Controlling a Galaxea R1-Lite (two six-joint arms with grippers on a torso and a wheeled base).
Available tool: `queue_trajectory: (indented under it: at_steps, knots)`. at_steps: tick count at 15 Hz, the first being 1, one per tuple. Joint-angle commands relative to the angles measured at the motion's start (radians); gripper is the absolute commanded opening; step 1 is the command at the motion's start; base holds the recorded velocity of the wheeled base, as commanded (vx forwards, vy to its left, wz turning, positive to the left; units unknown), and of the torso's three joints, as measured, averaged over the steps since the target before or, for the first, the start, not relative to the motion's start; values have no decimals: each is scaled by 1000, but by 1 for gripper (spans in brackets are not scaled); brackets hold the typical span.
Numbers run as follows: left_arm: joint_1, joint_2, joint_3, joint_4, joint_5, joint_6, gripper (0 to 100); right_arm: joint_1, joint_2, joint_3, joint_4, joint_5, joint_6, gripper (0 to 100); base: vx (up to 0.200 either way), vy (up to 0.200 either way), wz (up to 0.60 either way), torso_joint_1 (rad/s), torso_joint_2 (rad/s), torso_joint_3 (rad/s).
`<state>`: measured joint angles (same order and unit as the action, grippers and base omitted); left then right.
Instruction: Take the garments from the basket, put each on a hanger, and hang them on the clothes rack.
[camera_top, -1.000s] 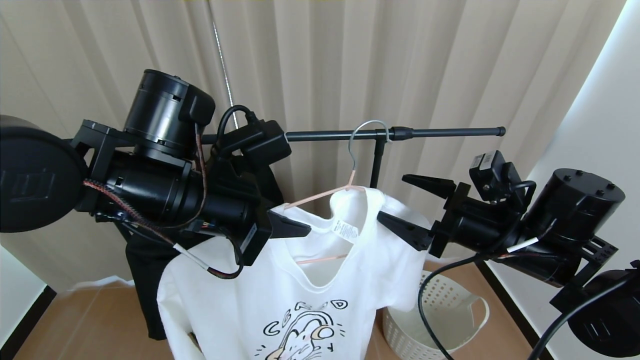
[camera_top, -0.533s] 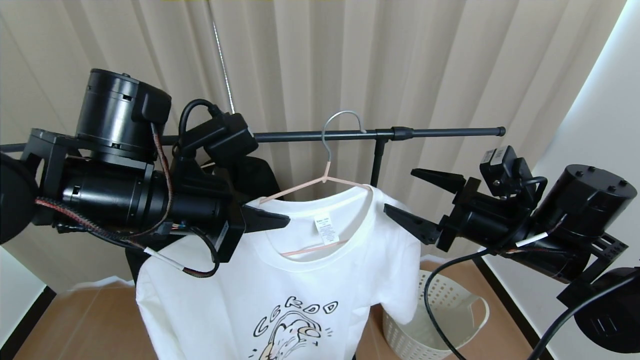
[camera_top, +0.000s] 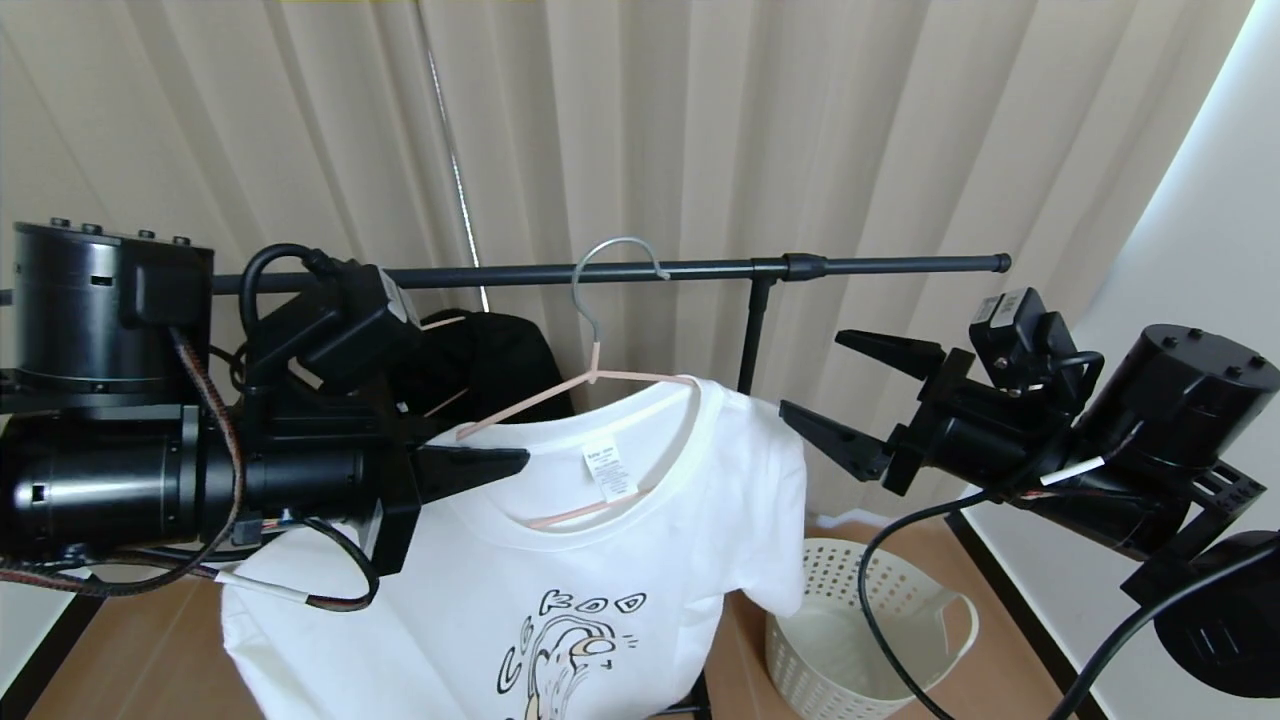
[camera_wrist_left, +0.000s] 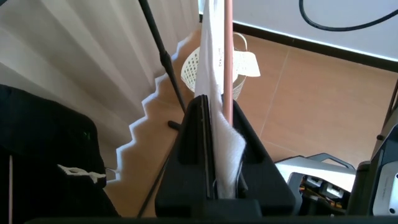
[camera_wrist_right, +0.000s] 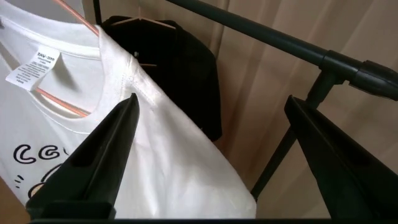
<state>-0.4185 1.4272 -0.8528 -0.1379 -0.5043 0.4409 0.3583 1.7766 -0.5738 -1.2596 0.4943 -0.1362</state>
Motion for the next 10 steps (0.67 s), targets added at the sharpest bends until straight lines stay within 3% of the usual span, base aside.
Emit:
queue_trajectory:
  at_steps: [1, 6, 10]
  knots:
    - [12, -51, 23, 0, 0, -1, 0, -4, 10, 2, 2, 0, -22, 100, 0, 0, 0, 0, 0, 0]
    - [27, -114, 81, -14, 0, -25, 0, -25, 35, -6, 6, 0, -51, 100, 0, 0, 0, 0, 0, 0]
    - [30, -111, 161, -151, 1, -36, 0, -32, 80, -1, 6, 0, -106, 100, 0, 0, 0, 0, 0, 0]
